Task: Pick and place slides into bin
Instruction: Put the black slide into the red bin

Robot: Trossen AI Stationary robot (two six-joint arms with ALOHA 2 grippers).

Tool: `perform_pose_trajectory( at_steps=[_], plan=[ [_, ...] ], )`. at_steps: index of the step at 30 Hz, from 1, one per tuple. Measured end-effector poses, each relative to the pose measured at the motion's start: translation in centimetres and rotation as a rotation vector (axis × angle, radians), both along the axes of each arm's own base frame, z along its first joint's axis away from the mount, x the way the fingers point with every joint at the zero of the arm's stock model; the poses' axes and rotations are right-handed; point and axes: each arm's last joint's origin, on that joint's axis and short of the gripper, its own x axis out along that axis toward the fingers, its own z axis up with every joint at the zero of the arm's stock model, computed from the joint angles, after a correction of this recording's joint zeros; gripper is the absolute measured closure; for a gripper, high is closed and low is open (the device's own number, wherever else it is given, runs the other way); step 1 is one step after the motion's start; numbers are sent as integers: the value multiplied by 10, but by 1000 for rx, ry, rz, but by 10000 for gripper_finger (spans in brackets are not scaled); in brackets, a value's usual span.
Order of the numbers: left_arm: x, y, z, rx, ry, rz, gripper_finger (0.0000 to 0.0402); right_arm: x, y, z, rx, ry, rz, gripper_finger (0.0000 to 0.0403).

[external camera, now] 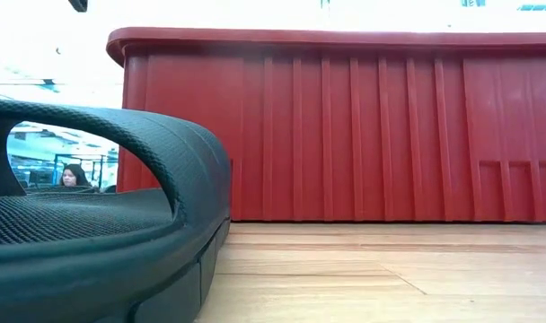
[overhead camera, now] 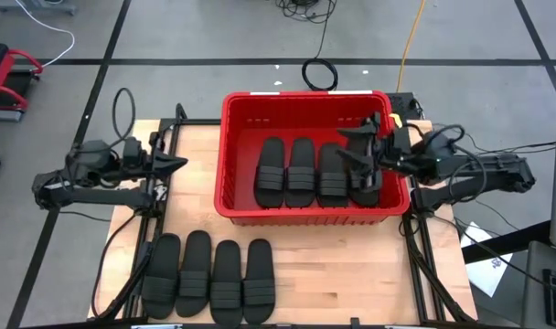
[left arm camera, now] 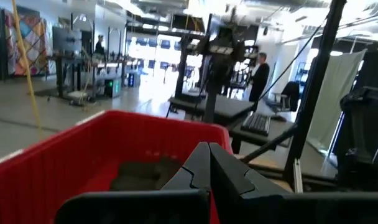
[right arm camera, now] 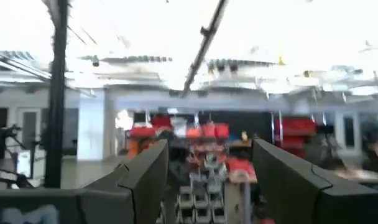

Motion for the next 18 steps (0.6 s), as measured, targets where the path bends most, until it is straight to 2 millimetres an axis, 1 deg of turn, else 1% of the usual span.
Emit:
perform_pose_trajectory(
  at_steps=[2,6,9,11,12,15,18],
  plan=[
    [1,0,-4,-28,38,-1,399,6,8,5,-41,4,25,181],
    [5,1,-7,-50,78,29,401,28,30,7,-112,143,87,181],
    [6,4,-7,-81,73,114,399,40,39,14,-59,265,148,181],
    [6,5,-7,-103,66,168,399,43,41,20,-22,382,174,181],
    [6,6,-7,-107,64,194,399,43,43,19,-14,467,182,181],
    [6,8,-6,-121,51,262,400,42,51,11,-1,703,213,181],
    [6,9,-6,-161,39,294,401,38,61,4,-11,835,314,181]
  ],
)
